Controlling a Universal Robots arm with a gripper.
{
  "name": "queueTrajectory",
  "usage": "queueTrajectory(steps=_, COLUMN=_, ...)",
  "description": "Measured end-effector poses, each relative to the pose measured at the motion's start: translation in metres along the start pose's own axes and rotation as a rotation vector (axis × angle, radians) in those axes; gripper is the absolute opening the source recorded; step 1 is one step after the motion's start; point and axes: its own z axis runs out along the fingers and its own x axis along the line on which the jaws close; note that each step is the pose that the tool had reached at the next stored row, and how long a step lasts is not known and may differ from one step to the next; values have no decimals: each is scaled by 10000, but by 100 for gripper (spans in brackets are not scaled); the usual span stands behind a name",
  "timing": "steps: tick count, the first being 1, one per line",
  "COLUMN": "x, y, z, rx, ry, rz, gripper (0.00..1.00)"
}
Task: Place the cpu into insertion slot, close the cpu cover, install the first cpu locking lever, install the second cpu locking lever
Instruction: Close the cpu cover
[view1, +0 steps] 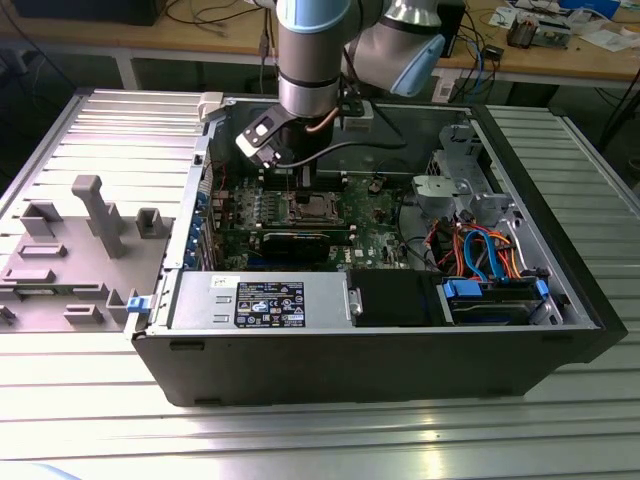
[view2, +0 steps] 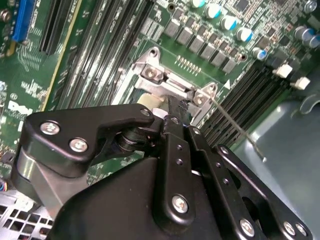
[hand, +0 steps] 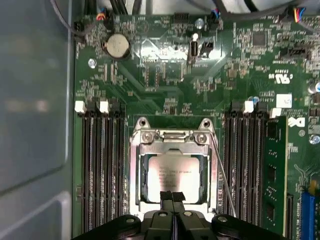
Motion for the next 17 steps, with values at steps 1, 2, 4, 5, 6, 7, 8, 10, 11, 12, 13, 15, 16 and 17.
queueTrajectory(steps=1, x=-1, y=-11, z=14, rx=3, ry=1, rz=-15, gripper=11)
queueTrajectory(steps=2, x=-1, y=-11, z=20, rx=3, ry=0, rz=-22, gripper=11)
queueTrajectory(steps=4, x=-1, y=-13, z=33, rx=3, ry=1, rz=-28, gripper=11)
queueTrajectory(steps=5, x=-1, y=-13, z=38, rx=2, ry=1, rz=-30, gripper=11)
queueTrajectory(steps=6, x=-1, y=-13, z=43, rx=3, ry=1, rz=-33, gripper=11)
queueTrajectory(steps=7, x=-2, y=-14, z=45, rx=4, ry=-1, rz=-34, gripper=11)
queueTrajectory(steps=8, x=-2, y=-15, z=48, rx=4, ry=-1, rz=-36, gripper=11)
queueTrajectory(steps=10, x=-2, y=-15, z=55, rx=4, ry=0, rz=-39, gripper=11)
queueTrajectory(steps=11, x=-2, y=-15, z=60, rx=5, ry=-1, rz=-40, gripper=11)
queueTrajectory(steps=12, x=-3, y=-15, z=62, rx=6, ry=-3, rz=-41, gripper=11)
queueTrajectory(steps=13, x=-3, y=-15, z=63, rx=6, ry=-3, rz=-41, gripper=11)
queueTrajectory(steps=15, x=-2, y=-15, z=64, rx=5, ry=-1, rz=-42, gripper=11)
queueTrajectory(steps=16, x=-2, y=-15, z=64, rx=4, ry=0, rz=-42, gripper=11)
queueTrajectory(steps=17, x=-2, y=-15, z=64, rx=3, ry=3, rz=-42, gripper=11)
